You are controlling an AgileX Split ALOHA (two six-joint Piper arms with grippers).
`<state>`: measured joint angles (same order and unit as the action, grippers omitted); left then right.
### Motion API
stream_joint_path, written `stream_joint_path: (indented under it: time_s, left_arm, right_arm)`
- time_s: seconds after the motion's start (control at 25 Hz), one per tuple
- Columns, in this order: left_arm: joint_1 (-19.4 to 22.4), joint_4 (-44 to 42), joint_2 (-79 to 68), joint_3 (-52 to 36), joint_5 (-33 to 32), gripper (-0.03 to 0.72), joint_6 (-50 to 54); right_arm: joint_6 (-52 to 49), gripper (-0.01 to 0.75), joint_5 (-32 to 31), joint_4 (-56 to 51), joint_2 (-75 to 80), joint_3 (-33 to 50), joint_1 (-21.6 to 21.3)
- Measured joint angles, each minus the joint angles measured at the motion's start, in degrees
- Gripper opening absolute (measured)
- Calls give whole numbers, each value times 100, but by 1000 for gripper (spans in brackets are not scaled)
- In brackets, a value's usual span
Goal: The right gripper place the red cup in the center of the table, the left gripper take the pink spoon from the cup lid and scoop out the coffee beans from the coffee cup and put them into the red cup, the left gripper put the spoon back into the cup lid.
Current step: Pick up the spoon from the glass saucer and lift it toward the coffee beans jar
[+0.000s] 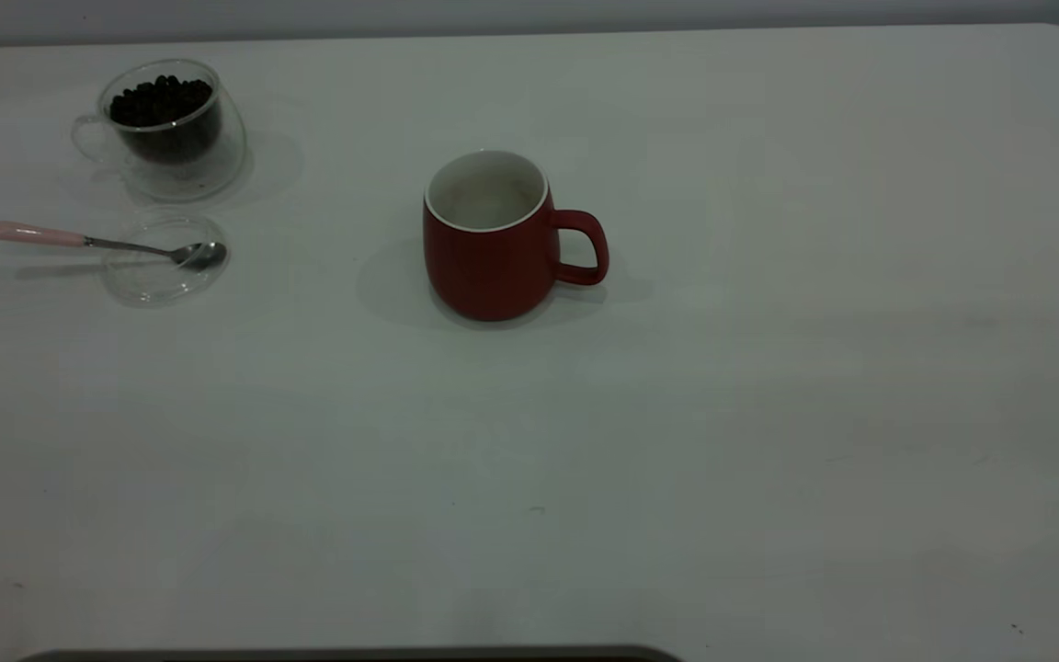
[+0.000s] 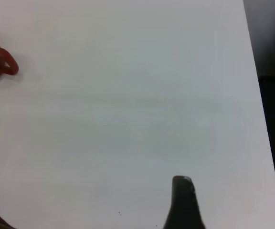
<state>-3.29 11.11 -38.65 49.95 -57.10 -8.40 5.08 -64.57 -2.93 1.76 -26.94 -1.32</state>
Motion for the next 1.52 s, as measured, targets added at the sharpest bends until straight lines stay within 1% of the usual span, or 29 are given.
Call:
stream_joint_path:
  time_s: [0.12, 0.28, 0.4, 0.52, 0.6, 0.68, 0.84, 1.04, 1.16, 1.24, 1.36, 1.52]
  left_arm:
    - [-195, 48, -1025, 363, 216, 710, -159]
    - [-227, 285, -2361, 729, 382, 710, -493]
    - [-227, 436, -3311, 1042, 376, 710, -808]
    - [-219, 460, -4158, 1474, 221, 710, -964]
    - [-106, 559, -4623, 1827, 47, 710, -1150]
    - [135, 836, -5065, 2143, -195, 710, -1493]
    - [892, 1467, -5861, 2582, -550, 710, -2513]
    - [1885, 2083, -6633, 2649, -765, 710, -3356]
    - [2345, 2298, -7115, 2649, -804, 710, -3737]
    - [2572, 2396, -7417, 2649, -739, 710, -3912]
    - [2819, 2526, -7756, 2649, -411, 710, -3984]
    - [2944, 2600, -8086, 2655, -12, 710, -4150]
  right_arm:
    - [0, 588, 0, 0, -15, 0, 0]
    - [0, 588, 0, 0, -15, 0, 0]
    - [0, 588, 0, 0, -15, 0, 0]
    - [0, 588, 0, 0, -15, 0, 0]
    - [0, 588, 0, 0, -15, 0, 0]
    - [0, 588, 0, 0, -15, 0, 0]
    - [0, 588, 0, 0, -15, 0, 0]
    - [0, 588, 0, -5, -15, 0, 0]
    - [0, 588, 0, -5, -15, 0, 0]
    - [0, 588, 0, -5, -15, 0, 0]
    - [0, 588, 0, -5, -15, 0, 0]
    - [0, 588, 0, -5, -15, 0, 0]
